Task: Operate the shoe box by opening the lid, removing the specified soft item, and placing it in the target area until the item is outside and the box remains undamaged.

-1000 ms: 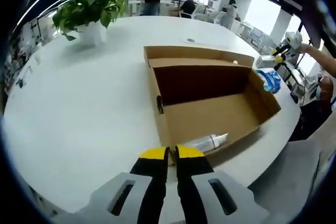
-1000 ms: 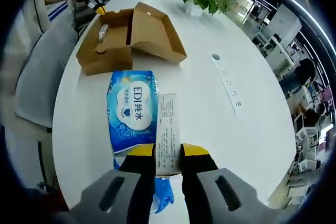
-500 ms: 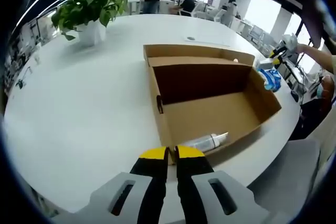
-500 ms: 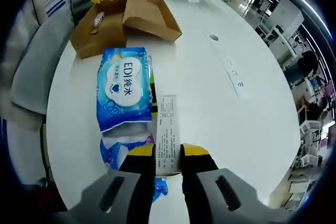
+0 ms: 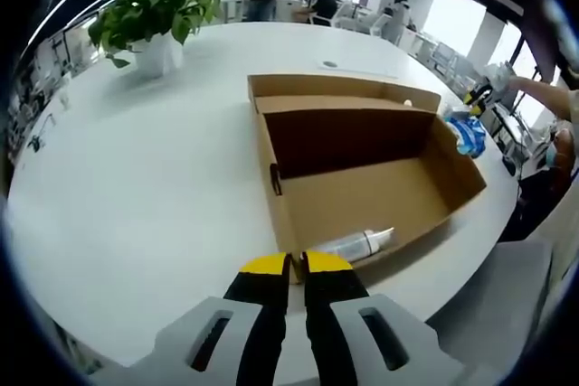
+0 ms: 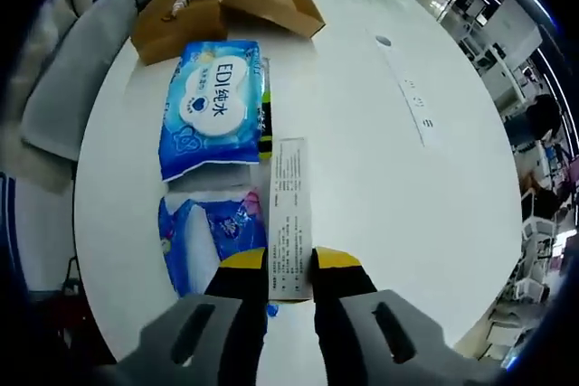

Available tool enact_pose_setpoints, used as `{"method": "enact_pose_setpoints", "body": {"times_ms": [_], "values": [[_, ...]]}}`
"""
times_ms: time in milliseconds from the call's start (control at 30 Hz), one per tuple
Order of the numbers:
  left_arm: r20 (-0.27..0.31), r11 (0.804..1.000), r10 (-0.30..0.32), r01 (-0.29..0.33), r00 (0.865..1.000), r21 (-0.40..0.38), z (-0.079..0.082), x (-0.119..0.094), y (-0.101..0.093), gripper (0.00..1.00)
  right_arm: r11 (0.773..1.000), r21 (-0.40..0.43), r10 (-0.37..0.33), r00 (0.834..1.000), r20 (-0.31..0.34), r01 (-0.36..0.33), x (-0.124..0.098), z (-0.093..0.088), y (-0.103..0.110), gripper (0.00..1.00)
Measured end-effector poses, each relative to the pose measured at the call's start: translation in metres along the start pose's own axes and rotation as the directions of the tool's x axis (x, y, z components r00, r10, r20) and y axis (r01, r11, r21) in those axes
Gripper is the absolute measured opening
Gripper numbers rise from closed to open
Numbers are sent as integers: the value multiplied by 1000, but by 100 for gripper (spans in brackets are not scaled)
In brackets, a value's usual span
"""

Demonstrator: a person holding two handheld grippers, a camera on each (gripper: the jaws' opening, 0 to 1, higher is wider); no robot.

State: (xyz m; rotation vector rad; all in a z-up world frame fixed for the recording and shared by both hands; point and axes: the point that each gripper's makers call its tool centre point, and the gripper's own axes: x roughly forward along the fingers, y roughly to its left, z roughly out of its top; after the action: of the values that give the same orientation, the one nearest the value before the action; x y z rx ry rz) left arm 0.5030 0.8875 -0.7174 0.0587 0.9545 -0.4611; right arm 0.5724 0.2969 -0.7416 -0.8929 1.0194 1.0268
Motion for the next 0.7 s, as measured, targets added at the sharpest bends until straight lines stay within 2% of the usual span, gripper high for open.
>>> {"method": "enact_pose_setpoints", "body": {"times_ms": [167,700], "values": [[-6,1000,5,-5,1000,7,0,0,0,2,996,-85,8,999,-52,-12,6,-13,-2,16],[-28,999,10,-9,1000,34,0,2,-1,3,993,-115,9,997,-80,-18,7,-26,-7,16]]}}
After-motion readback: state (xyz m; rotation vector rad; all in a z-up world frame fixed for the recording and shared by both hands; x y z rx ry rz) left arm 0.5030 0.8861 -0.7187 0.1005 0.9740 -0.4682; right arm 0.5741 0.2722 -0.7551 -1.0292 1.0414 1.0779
